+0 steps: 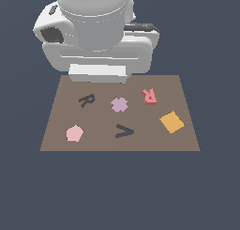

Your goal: Insert a designated object into the corresponding slot on a board.

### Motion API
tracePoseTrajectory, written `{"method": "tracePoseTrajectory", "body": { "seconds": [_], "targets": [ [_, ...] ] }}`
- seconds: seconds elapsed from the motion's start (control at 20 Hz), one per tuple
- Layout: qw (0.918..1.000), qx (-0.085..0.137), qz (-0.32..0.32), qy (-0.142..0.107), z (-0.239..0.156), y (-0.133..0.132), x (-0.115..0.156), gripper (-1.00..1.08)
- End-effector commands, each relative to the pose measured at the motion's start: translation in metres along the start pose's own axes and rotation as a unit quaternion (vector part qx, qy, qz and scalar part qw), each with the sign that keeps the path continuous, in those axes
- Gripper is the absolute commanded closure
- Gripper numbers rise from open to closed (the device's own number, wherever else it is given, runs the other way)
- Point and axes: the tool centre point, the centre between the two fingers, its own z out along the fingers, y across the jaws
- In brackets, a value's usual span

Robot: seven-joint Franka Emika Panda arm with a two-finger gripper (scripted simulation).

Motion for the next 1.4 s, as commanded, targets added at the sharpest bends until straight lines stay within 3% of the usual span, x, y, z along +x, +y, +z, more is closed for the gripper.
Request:
{"method": "tracePoseTrajectory", "body": {
  "seconds": [0.0,0.4,1.0,1.35],
  "targets": [
    [1.0000,0.000,0.000,0.000,0.000,0.000,0.000,-0.92],
    [0.9999,0.001,-0.011,0.001,0.016,-0.020,-0.004,-0.92],
    [0.9980,0.008,-0.063,0.007,0.089,-0.113,-0.026,-0.92],
    [0.9967,0.009,-0.081,0.009,0.115,-0.145,-0.034,-0.92]
  ]
}}
